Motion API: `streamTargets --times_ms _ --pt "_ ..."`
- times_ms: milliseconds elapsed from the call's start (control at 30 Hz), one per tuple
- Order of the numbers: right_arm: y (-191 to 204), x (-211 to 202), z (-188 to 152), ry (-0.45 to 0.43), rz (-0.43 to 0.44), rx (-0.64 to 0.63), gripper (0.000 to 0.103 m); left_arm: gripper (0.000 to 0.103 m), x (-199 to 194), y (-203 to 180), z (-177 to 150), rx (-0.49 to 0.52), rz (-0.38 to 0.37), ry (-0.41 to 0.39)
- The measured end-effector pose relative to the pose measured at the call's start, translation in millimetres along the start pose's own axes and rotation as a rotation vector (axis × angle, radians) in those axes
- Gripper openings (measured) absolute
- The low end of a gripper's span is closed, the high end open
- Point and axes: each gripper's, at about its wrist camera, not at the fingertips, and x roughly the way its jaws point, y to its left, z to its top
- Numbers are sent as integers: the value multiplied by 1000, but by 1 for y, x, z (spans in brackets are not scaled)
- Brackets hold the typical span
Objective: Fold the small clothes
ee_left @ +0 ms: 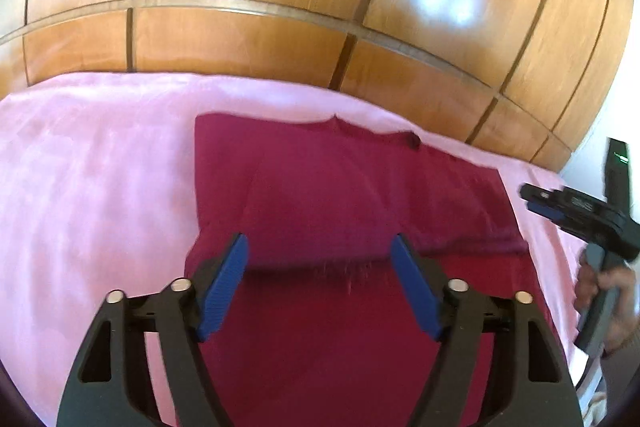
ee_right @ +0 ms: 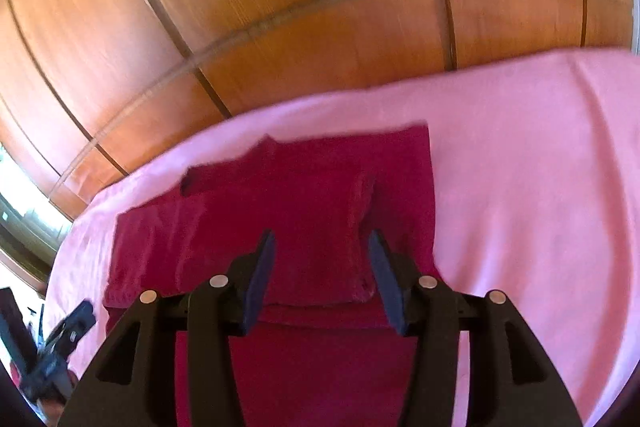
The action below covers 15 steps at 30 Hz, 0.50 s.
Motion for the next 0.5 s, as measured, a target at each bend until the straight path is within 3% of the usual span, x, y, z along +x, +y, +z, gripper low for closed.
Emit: streamTargets --times_ms 133,167,233,267,300,367,500 --pt "27 17 3 7 -12 -89 48 70 29 10 18 -14 33 12" --pt "32 32 1 26 -29 -108 49 70 41 14 21 -11 68 31" --pt "32 50 -5 59 -65 -125 57 55 67 26 18 -4 197 118" --pt "30 68 -13 97 -95 -122 59 55 80 38 12 -12 233 167" --pt "28 80 -21 125 -99 -112 61 56 79 44 9 -23 236 150" --pt "33 86 -37 59 -118 -159 69 56 72 53 9 -63 226 155" --pt "42 86 -40 52 -157 -205 78 55 57 62 14 -111 221 123"
